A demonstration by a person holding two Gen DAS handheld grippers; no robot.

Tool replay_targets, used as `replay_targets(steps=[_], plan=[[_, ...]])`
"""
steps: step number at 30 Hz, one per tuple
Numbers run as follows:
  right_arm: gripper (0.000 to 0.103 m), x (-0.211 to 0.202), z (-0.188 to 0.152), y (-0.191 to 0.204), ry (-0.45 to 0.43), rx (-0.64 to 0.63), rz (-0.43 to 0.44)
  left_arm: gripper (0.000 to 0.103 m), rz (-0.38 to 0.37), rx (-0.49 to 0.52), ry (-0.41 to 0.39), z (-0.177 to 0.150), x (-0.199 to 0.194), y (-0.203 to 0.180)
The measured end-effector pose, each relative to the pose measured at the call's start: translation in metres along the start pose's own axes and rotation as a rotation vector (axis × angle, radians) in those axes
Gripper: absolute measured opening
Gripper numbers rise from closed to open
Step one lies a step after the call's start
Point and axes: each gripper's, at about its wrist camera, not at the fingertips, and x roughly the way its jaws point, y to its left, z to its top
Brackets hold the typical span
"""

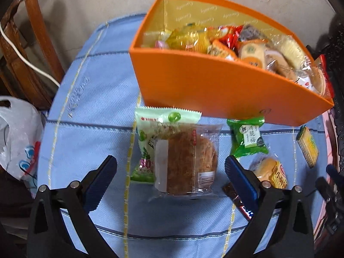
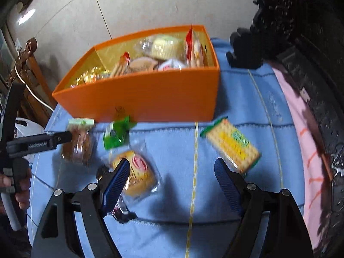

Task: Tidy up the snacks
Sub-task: 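Grasp a brown bread packet with the left gripper while the right grasps a yellow bun packet, then lower both packets into the orange box and open both grippers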

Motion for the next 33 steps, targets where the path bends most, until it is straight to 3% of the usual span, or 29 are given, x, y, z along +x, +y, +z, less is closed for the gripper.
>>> replay_targets(steps=[6,9,10,12,18,19,21,23,33], plan=[[0.081,0.008,-0.001,0.002,0.023,0.014,0.006,0.098,0.048,0.042,0.059,-0.004,0.033,-0.018],[0.081,0.016,0.000,0.015,0.039,-0.036,-0.001,0.075,0.128,0.060,0.048,-0.007,0.042,-0.021],[0.081,0.019,0.001,0.020,0.041,-0.058,-0.002,0.073,0.139,0.064,0.043,-0.007,0.041,-0.020],[0.081,0.031,0.001,0.033,0.069,-0.114,-0.004,0.073,0.087,0.037,0.064,-0.009,0.038,-0.010],[0.081,0.075,-0.005,0.067,0.136,-0.239,-0.007,0.073,0.040,-0.011,0.100,-0.019,0.032,0.017],[0.070,0.086,-0.006,0.073,0.168,-0.264,0.009,0.073,0.029,-0.025,0.106,-0.023,0.031,0.022],[0.061,0.090,-0.006,0.081,0.171,-0.298,-0.018,0.073,0.026,-0.029,0.106,-0.027,0.029,0.027],[0.056,0.082,-0.002,0.083,0.169,-0.286,-0.007,0.073,0.025,-0.029,0.101,-0.029,0.026,0.031],[0.056,-0.011,0.024,0.058,0.003,-0.198,0.118,0.073,-0.079,-0.021,-0.023,-0.013,-0.038,0.029]])
